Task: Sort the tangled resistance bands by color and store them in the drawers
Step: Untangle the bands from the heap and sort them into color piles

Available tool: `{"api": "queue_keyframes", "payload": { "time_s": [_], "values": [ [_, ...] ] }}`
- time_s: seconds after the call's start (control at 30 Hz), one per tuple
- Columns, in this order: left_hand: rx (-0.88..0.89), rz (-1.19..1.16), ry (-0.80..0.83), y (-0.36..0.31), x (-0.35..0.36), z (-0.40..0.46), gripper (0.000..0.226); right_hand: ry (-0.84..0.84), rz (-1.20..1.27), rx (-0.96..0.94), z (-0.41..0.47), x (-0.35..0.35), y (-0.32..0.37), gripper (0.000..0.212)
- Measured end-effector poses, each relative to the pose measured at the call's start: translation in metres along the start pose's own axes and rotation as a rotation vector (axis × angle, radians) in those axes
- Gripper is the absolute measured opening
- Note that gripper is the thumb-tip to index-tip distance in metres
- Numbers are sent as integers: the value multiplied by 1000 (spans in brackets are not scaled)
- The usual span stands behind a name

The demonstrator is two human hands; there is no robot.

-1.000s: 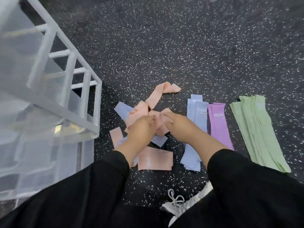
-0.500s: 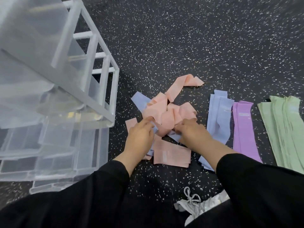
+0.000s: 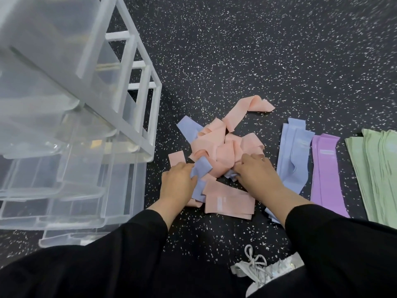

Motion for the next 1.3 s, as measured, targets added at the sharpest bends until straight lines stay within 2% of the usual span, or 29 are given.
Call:
{"api": "queue_keyframes", "payload": {
  "time_s": [0.03, 0.13, 0.2, 0.37, 0.57, 0.73, 0.8, 0.9, 1.03, 1.1, 1.2, 1.3],
  "values": [
    [-1, 8, -1, 1, 2, 1, 37, -27, 34, 8, 1, 0, -1, 8],
    [-6, -12, -17, 2, 5, -4, 40, -39, 215, 22, 2, -5, -3, 21],
    [4, -8, -21, 3, 7, -11, 41, -51, 342, 11, 3, -14, -4, 22],
    [85, -4, -163, -7, -3, -10, 34, -135, 494, 35, 5, -33, 0, 23],
    [55, -108, -79, -21, -9, 15, 62, -104, 516, 54, 2, -38, 1, 24],
    [17, -88, -90, -15, -4, 26, 32, -80, 557, 91, 7, -34, -3, 27],
    [8, -191, -118, -10, -2, 21, 24, -85, 600, 101, 8, -35, -3, 27],
    [-87, -432, -175, -13, -16, 11, 35, -88, 651, 111, 9, -41, -2, 27],
    [-210, -718, -388, -23, -47, -1, 38, -128, 782, 75, 3, -70, 3, 22],
    [-211, -840, -485, -28, -62, -5, 38, -117, 854, 79, -4, -91, 2, 20],
    [-181, -947, -580, -34, -84, -9, 50, -159, 929, 80, -15, -119, -1, 19],
    [-144, -1057, -639, -49, -117, -17, 50, -224, 967, 95, -30, -150, -2, 27]
  ]
}}
Point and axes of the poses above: each hand's wrist, its own z-axis towards the middle knuckle, its own x-axis out of the palm, y = z × x, the point moved 1 cm from there along z, towards the middle knuckle, and after that the axes turned 12 degrees about x, right-handed, at the moved point
